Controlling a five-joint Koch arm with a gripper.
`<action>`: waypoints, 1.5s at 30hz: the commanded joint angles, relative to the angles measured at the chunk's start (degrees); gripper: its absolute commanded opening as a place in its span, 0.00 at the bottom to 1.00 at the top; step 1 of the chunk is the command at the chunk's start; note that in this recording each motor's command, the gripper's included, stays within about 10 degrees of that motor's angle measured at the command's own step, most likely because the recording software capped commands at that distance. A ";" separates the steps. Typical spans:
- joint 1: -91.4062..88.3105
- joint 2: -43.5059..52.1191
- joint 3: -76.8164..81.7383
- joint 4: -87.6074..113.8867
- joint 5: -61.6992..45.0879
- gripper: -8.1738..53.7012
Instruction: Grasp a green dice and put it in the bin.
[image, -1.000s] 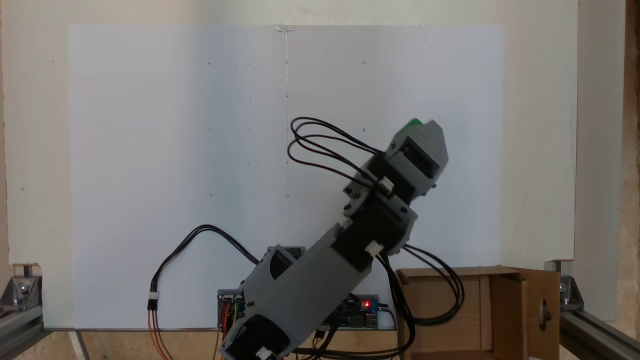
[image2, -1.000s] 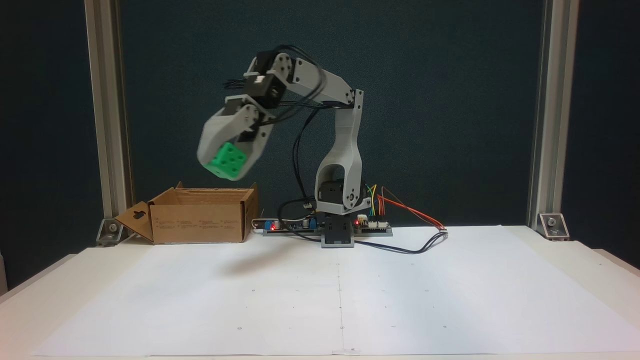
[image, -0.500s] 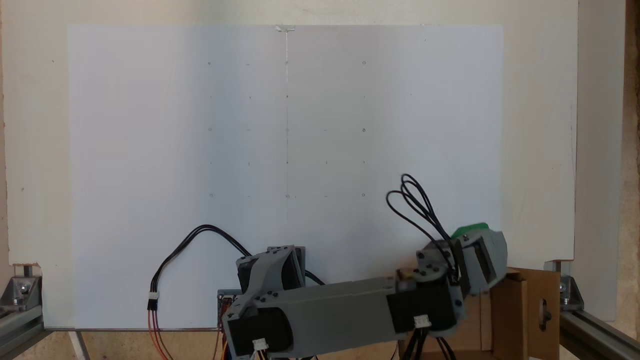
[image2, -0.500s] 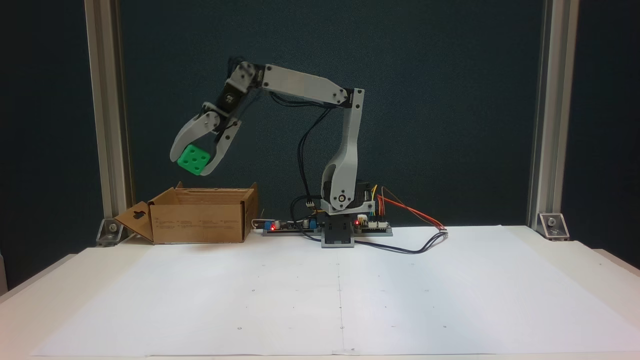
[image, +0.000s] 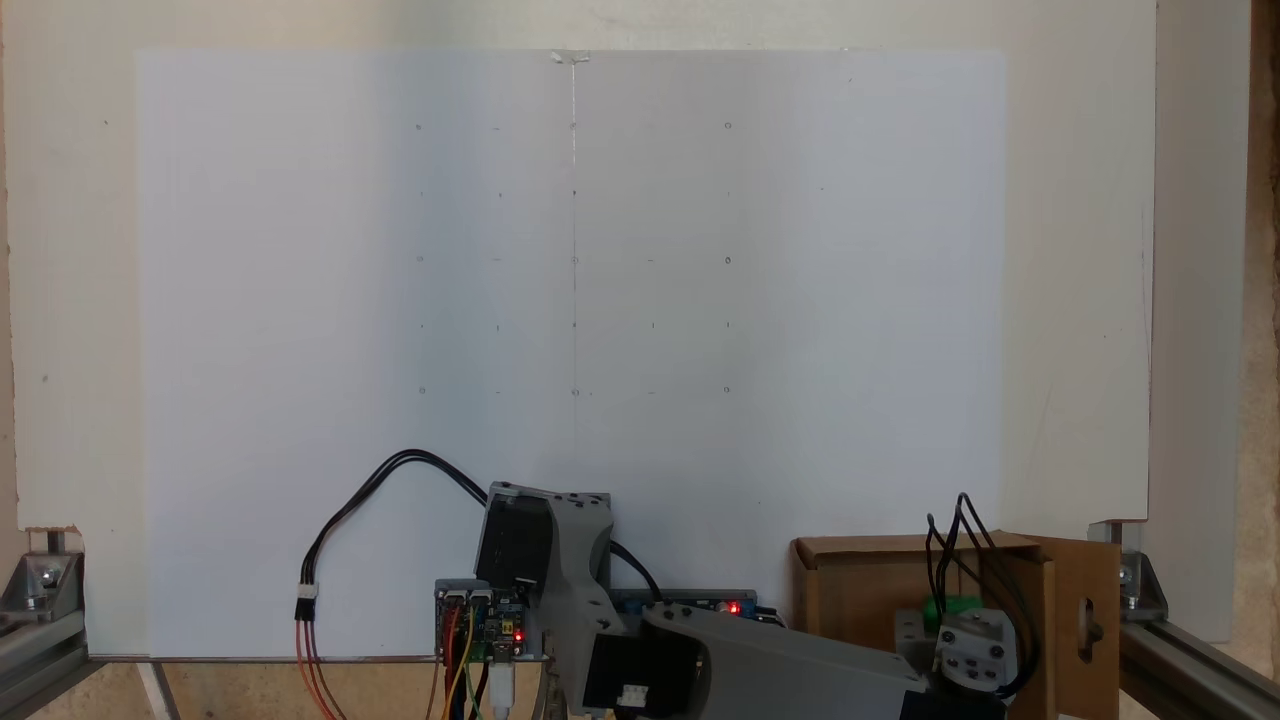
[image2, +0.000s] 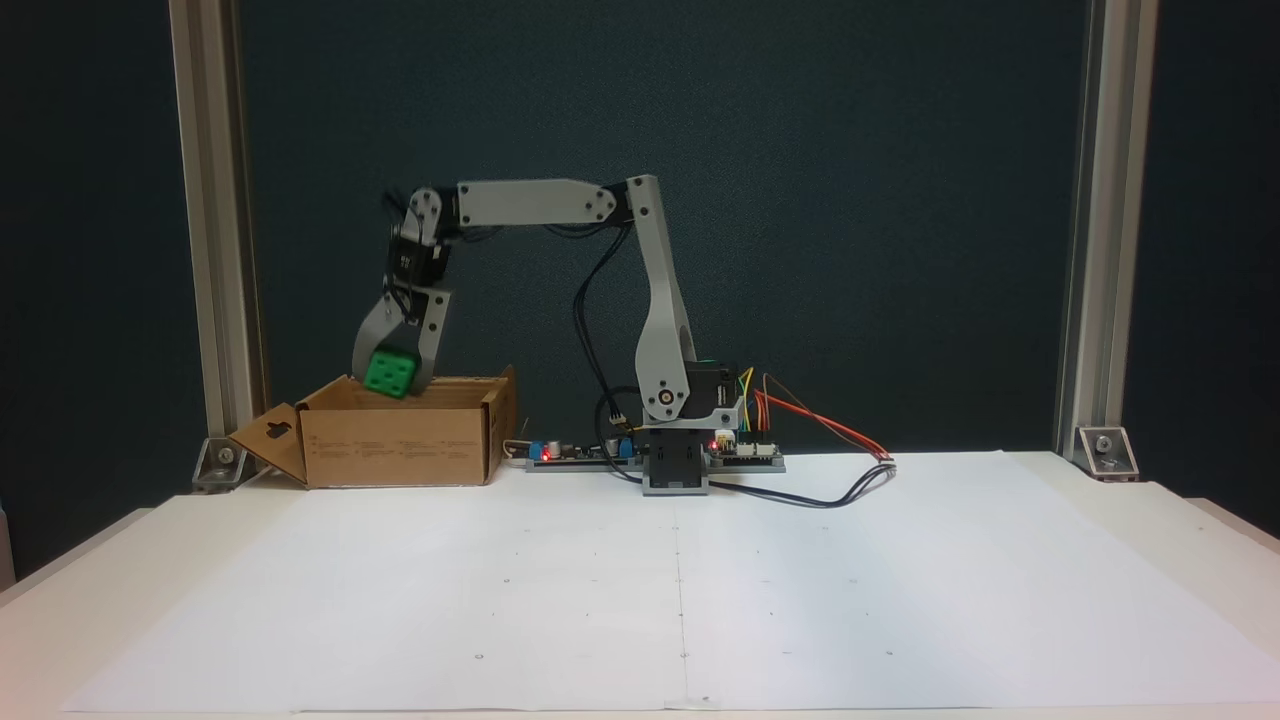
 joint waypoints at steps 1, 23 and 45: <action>1.85 -0.53 -4.13 -1.05 -6.50 0.33; 4.57 -3.34 -4.04 -1.93 -9.14 0.69; -39.20 17.23 -2.64 -23.47 8.88 0.82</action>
